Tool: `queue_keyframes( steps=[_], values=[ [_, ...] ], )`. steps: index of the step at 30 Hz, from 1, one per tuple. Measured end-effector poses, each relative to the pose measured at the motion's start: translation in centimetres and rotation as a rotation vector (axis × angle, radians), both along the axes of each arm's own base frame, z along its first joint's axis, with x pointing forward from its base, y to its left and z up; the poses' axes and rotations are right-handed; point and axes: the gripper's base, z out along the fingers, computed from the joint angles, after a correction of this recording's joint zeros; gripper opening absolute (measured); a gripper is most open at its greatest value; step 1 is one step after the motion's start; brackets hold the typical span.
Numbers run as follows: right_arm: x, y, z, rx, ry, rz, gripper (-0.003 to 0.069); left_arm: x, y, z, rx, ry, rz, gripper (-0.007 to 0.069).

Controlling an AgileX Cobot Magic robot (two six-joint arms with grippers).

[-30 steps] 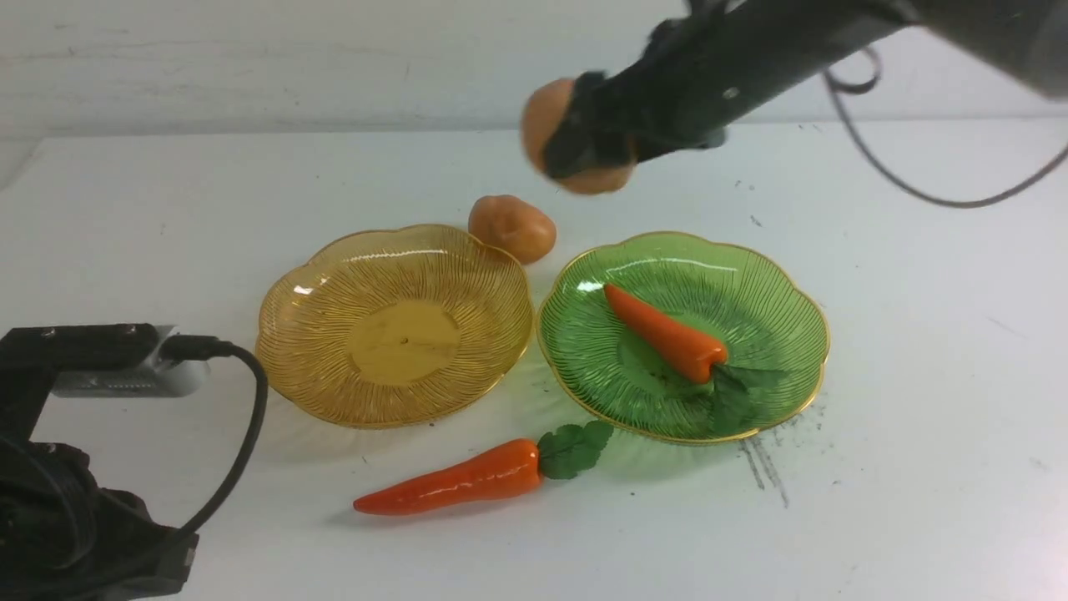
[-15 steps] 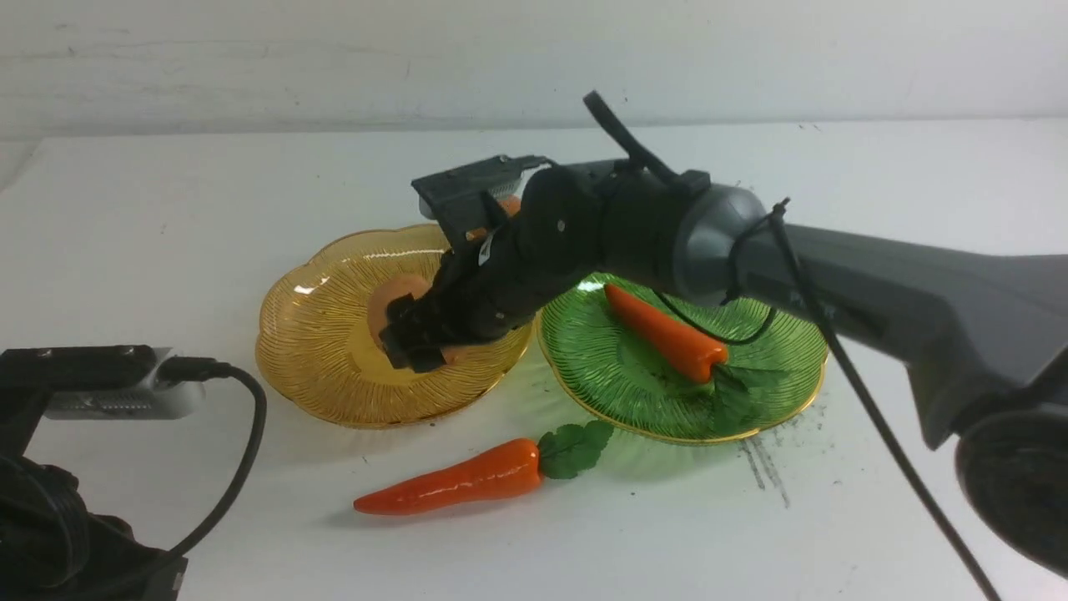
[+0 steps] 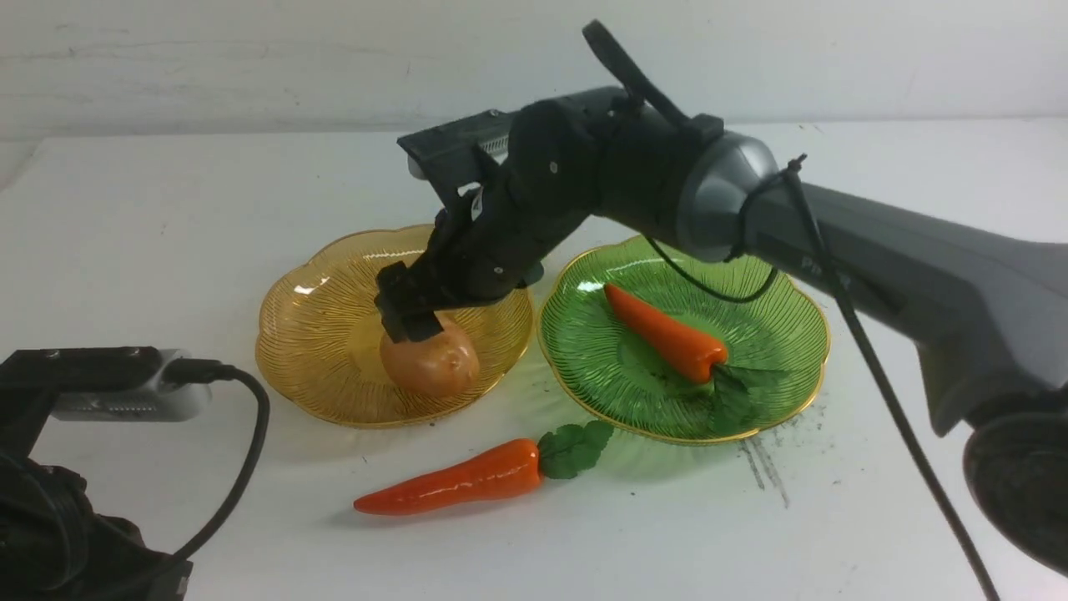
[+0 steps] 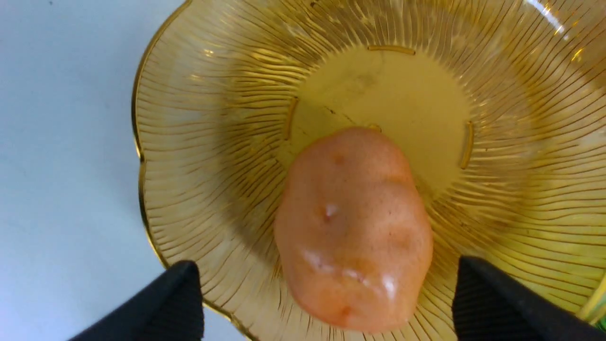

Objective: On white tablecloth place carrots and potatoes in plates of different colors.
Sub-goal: 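Pick up the potato from the right side of the table and place it in a plate with the right gripper, then pick up the carrot from the table and place it on the green plate with the left gripper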

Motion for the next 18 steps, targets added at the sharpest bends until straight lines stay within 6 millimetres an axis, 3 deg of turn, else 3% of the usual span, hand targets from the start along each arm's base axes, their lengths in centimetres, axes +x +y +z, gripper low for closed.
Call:
queue_keyframes(
  steps=[5,7,10,11,13,16,18],
  values=[
    [-0.5,-0.7,3.3,-0.101,-0.019,0.083,0.058,-0.1,0.0,0.0,-0.003,0.007,-0.006,-0.0003],
    [-1.0,-1.3,5.7,-0.097,-0.056,0.093,0.0434,-0.2,-0.1,0.0,-0.005,0.016,-0.011,-0.0003],
    [-2.1,-1.9,7.3,-0.069,-0.048,0.102,0.0211,-0.3,-0.1,0.0,-0.004,0.018,-0.017,-0.0003],
    [-2.3,-2.0,7.4,-0.067,-0.047,0.104,0.0176,-0.3,-0.1,0.0,-0.003,0.018,-0.017,-0.0003],
    [-3.1,-2.6,7.3,-0.094,-0.04,0.156,0.0041,-0.6,-0.1,0.3,-0.001,0.002,-0.028,-0.0003],
    [-3.6,-2.9,6.1,-0.15,-0.044,0.252,0.0003,-1.0,-0.1,0.6,-0.001,-0.024,-0.032,-0.0003],
    [-4.3,-2.9,3.2,-0.234,-0.019,0.386,-0.001,-1.6,-0.1,1.1,-0.001,-0.057,-0.033,-0.0003]
  ],
)
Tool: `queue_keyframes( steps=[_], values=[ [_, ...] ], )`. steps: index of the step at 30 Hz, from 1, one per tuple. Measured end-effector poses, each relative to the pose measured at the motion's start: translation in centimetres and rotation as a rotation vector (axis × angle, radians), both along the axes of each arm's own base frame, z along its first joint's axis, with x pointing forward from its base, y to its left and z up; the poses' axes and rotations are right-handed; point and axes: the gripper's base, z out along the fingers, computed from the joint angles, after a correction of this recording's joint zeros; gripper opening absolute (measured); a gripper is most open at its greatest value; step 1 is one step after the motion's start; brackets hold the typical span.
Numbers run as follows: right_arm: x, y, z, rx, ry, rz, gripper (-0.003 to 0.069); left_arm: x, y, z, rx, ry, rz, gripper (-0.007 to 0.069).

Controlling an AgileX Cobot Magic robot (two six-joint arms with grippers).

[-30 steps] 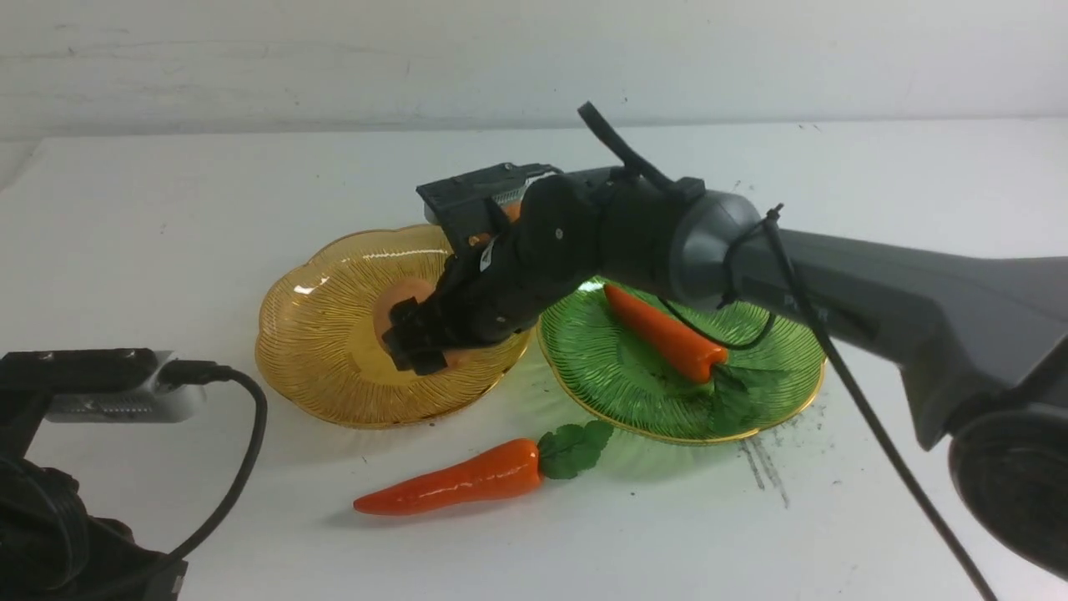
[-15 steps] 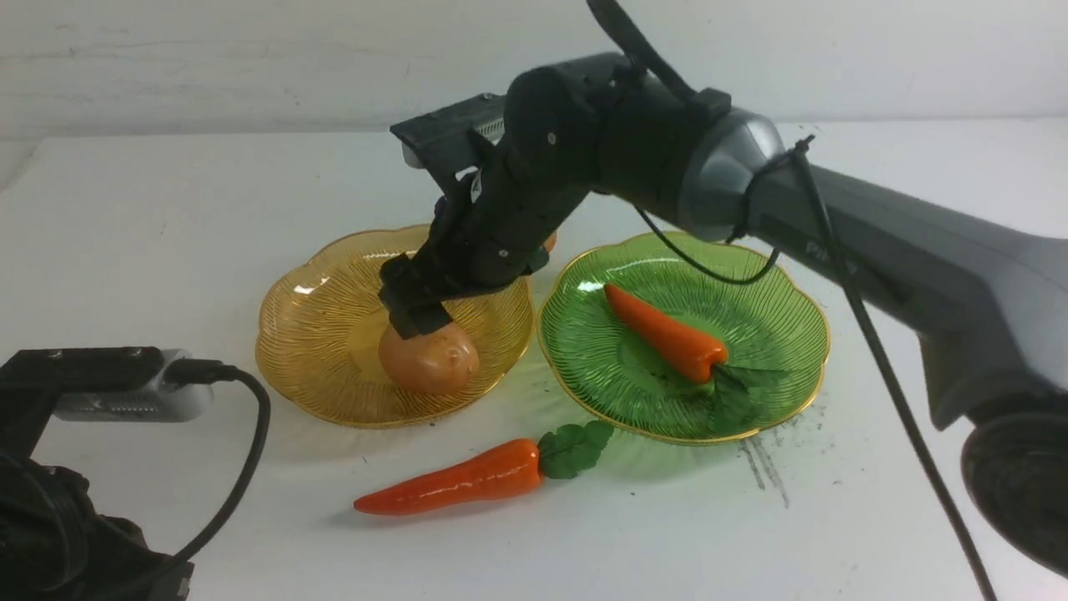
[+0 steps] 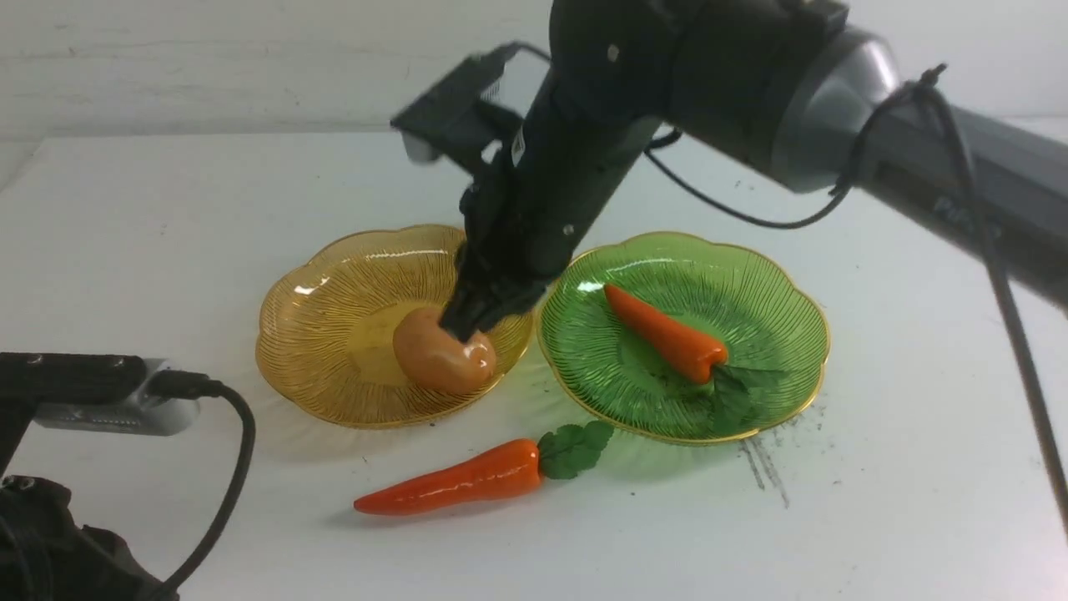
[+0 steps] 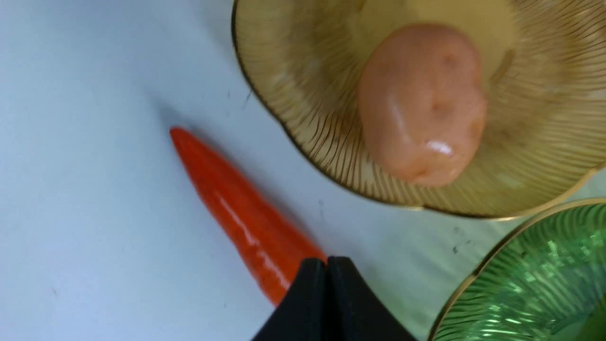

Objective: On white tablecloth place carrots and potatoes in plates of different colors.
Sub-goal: 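Pick up the carrot from the table and place it on the green plate with the left gripper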

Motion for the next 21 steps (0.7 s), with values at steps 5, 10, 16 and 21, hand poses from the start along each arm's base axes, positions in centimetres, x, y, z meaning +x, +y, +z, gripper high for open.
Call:
queue_keyframes(
  steps=[5,10,16,21],
  values=[
    [-1.0,0.2,-2.8,-0.085,0.043,0.067,-0.0007,-0.6,0.0,0.5,0.002,-0.044,-0.009,-0.0003],
    [-1.1,-0.9,-0.6,-0.098,-0.013,-0.06,-0.0006,-0.2,-0.4,0.9,-0.028,-0.116,-0.049,-0.0003],
    [-3.6,-4.3,7.5,0.018,-0.146,-0.239,-0.0006,1.9,-1.9,1.3,-0.139,-0.19,-0.17,-0.0003],
    [-7.4,-9.7,13.2,0.12,-0.225,-0.307,-0.0006,3.8,-4.4,2.3,-0.152,-0.197,-0.301,-0.0003]
  ],
)
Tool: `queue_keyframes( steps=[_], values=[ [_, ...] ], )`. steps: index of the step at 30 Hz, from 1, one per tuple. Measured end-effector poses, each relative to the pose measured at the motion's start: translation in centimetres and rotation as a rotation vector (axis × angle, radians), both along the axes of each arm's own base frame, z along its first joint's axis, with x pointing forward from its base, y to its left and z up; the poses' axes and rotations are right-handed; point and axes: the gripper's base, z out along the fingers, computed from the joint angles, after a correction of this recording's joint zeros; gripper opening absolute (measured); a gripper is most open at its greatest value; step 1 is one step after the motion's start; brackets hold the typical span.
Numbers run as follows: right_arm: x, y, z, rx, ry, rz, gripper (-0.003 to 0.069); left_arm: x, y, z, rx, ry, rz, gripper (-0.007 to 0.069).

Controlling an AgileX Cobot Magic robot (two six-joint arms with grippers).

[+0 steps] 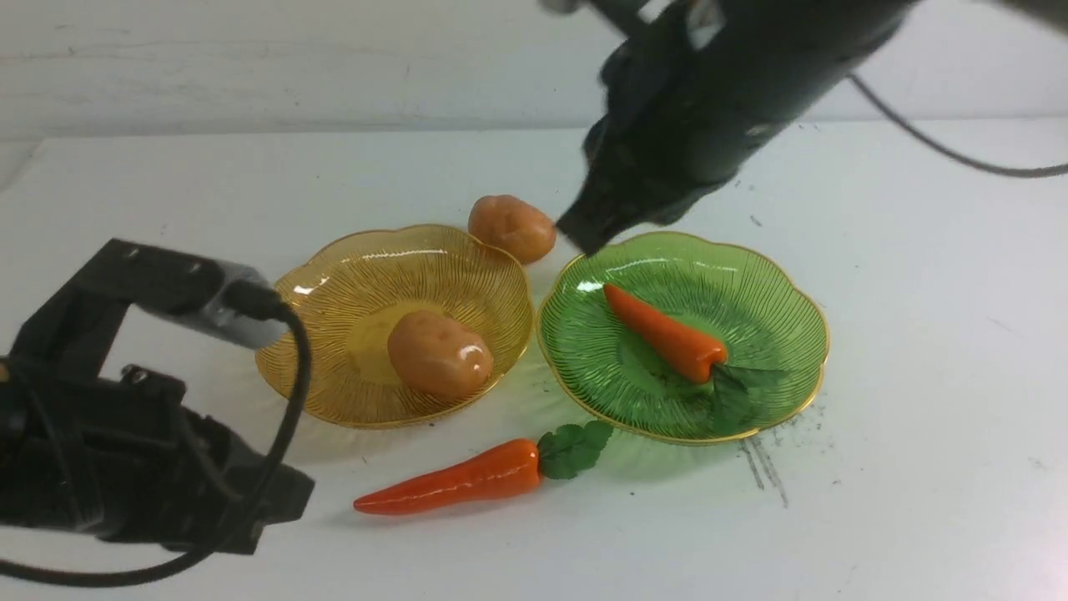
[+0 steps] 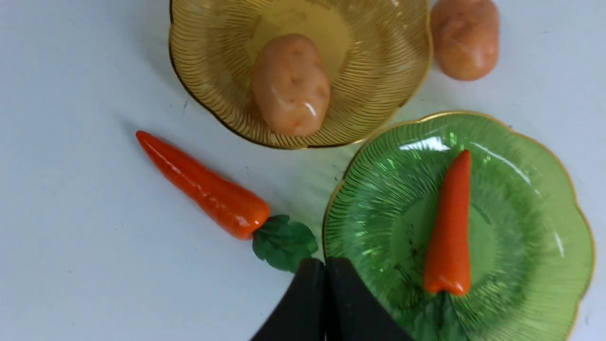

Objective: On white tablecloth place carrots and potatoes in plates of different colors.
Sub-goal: 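Pick up the carrot from the table and place it on the green plate with the left gripper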

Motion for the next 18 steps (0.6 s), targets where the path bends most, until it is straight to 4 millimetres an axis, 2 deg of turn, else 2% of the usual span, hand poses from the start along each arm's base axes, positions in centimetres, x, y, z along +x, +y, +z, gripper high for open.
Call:
queue_keyframes(
  steps=[1,2,4,6,7,9,12,13,17,18],
  values=[
    [-0.2,-1.1,-0.1,-0.004,0.007,-0.025,-0.0006,0.3,-0.5,0.1,0.014,0.003,-0.025,-0.0003],
    [-1.1,-3.8,0.6,0.017,0.004,-0.085,-0.0006,0.9,-1.5,0.3,0.037,0.003,-0.072,-0.0003],
    [-2.0,-7.5,0.5,0.031,0.014,-0.187,-0.0006,1.9,-2.9,0.2,0.088,0.011,-0.137,-0.0003],
    [-2.9,-10.2,-0.5,0.036,0.055,-0.274,-0.0006,2.8,-4.1,-0.4,0.14,0.023,-0.194,-0.0003],
    [-4.1,-11.9,-1.2,0.05,0.082,-0.318,-0.0006,3.5,-5.2,-0.9,0.185,0.024,-0.255,-0.0003],
    [-5.9,-13.6,-2.1,0.08,0.117,-0.361,-0.0006,4.5,-6.4,-1.7,0.243,0.025,-0.324,-0.0003],
    [-8.0,-14.9,-3.1,0.113,0.141,-0.386,-0.0006,5.5,-7.7,-2.8,0.301,0.028,-0.387,-0.0002],
    [-9.5,-15.5,-3.5,0.13,0.142,-0.392,-0.0006,6.4,-8.7,-3.8,0.33,0.03,-0.411,0.0002],
    [-12.1,-16.1,-4.8,0.156,0.155,-0.386,-0.0006,8.9,-10.6,-5.8,0.352,0.011,-0.424,0.0054],
    [-12.9,-16.3,-4.8,0.17,0.145,-0.383,-0.0006,9.7,-11.0,-6.4,0.358,-0.005,-0.426,0.009]
  ],
)
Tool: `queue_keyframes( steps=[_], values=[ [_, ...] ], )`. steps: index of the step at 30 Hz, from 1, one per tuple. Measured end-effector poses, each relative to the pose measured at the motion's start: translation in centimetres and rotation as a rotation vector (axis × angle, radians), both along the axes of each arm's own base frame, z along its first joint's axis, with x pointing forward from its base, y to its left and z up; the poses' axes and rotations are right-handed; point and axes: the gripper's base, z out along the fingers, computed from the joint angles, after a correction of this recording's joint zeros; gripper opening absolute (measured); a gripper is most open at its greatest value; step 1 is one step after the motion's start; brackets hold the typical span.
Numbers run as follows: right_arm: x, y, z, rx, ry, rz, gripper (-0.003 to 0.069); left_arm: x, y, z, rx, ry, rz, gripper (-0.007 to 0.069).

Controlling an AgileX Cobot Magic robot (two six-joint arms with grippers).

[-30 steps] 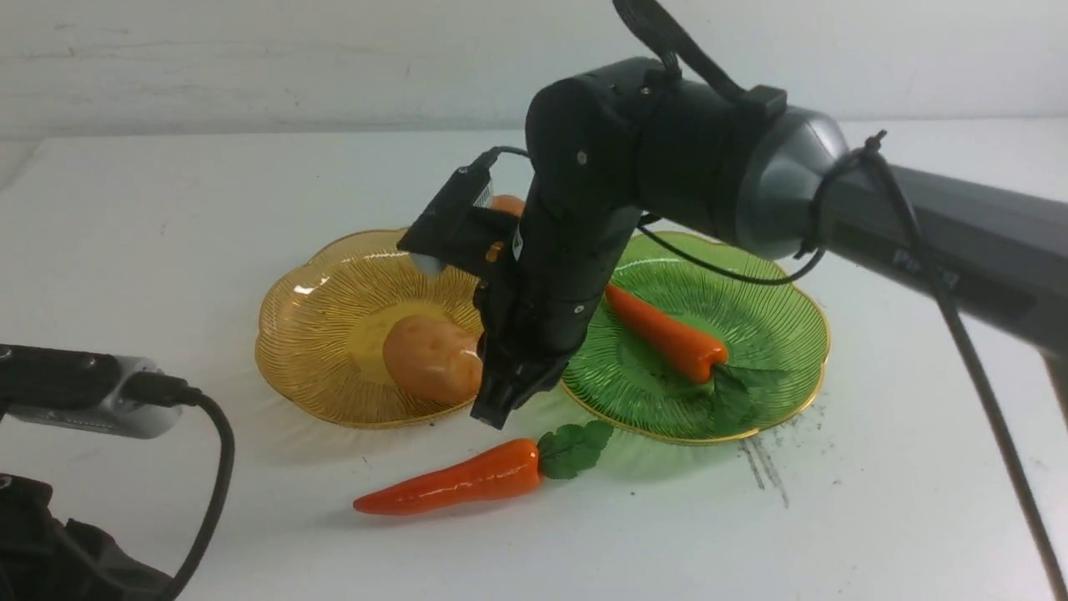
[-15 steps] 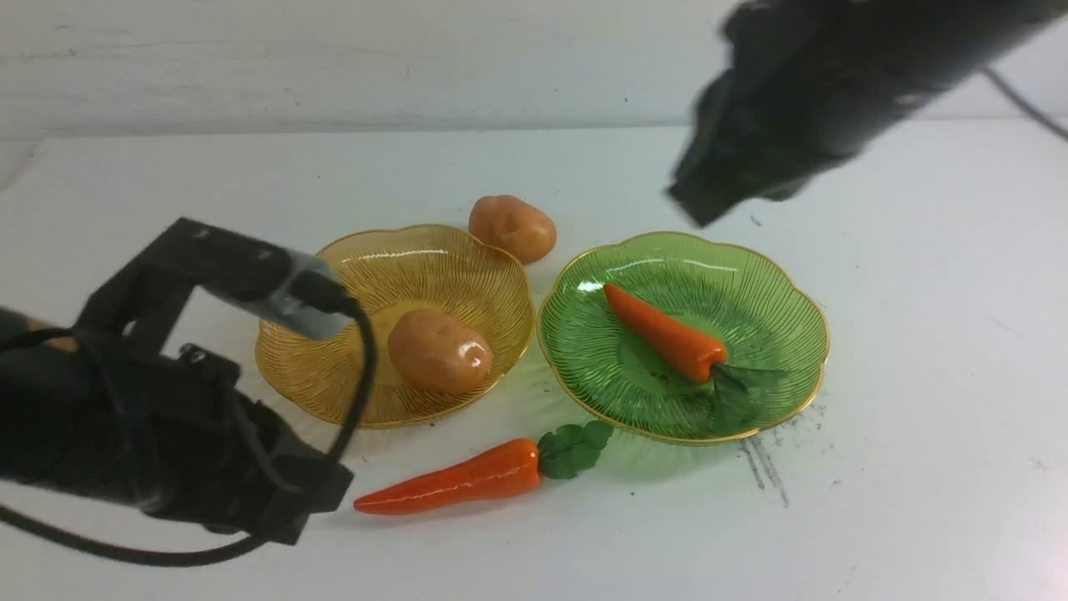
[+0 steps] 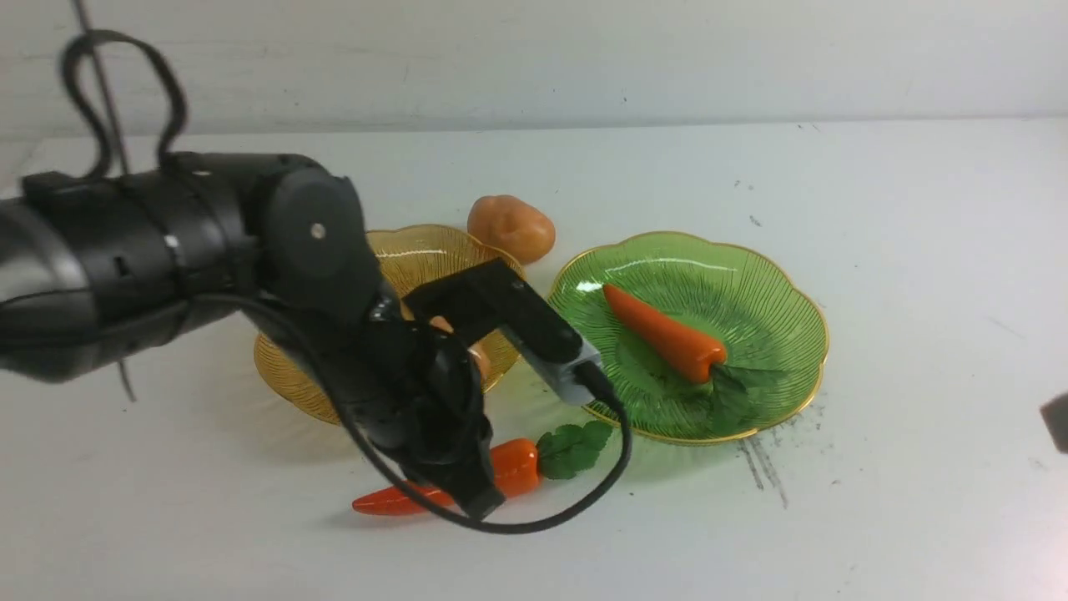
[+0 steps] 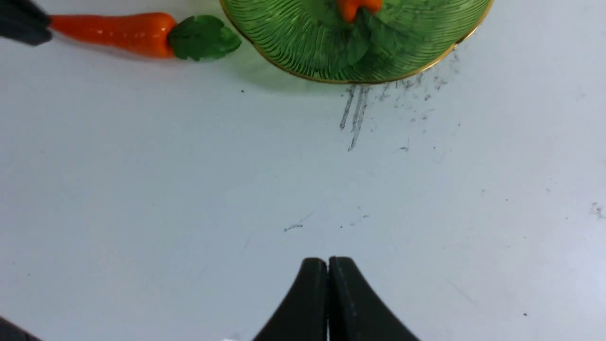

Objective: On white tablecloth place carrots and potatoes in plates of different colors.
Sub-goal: 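Pick up the carrot from the table and place it on the green plate with the left gripper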

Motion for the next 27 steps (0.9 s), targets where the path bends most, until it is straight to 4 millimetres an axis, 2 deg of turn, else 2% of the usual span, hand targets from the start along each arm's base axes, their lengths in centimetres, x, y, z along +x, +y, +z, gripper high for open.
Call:
queue_keyframes(
  steps=[5,7,10,12,14,18,20,23,24,25,26,27],
  values=[
    [-1.7,-0.5,0.0,0.016,-0.035,-0.002,-0.0006,2.1,-1.0,-2.4,0.029,-0.007,-0.028,0.0257],
    [-2.4,-0.6,0.3,0.024,-0.059,-0.002,-0.0006,2.8,-1.4,-3.8,0.046,-0.003,-0.056,0.0391],
    [-2.7,-0.7,0.5,0.03,-0.073,-0.001,-0.0006,3.3,-1.7,-5.2,0.06,-0.006,-0.083,0.055],
    [-2.7,-0.7,0.5,0.03,-0.073,-0.001,-0.0006,3.6,-1.8,-6.1,0.07,0.003,-0.088,0.0629],
    [-2.7,-0.7,0.5,0.03,-0.073,-0.001,-0.0006,3.8,-1.9,-6.7,0.081,0.007,-0.091,0.0667],
    [-2.7,-0.7,0.5,0.03,-0.073,-0.001,-0.0006,4.0,-2.0,-7.8,0.098,0.025,-0.094,0.0678],
    [-2.7,-0.7,0.5,0.031,-0.073,-0.001,-0.0006,4.1,-2.0,-8.4,0.105,0.038,-0.094,0.064],
    [-2.7,-0.7,0.5,0.033,-0.072,0.0,-0.0006,4.1,-2.0,-8.8,0.111,0.049,-0.095,0.0566],
    [-2.7,-0.7,0.5,0.033,-0.072,0.0,-0.0006,4.1,-2.0,-9.0,0.116,0.058,-0.097,0.0456],
    [-2.7,-0.7,0.5,0.033,-0.072,0.0,-0.0006,4.0,-2.0,-9.0,0.118,0.065,-0.099,0.0378],
    [-2.7,-0.7,0.5,0.033,-0.072,0.0,-0.0006,4.0,-2.0,-8.9,0.12,0.071,-0.101,0.0343],
    [-2.7,-0.7,0.5,0.033,-0.073,0.0,-0.0006,3.9,-1.9,-9.0,0.123,0.078,-0.101,0.035]
  ],
)
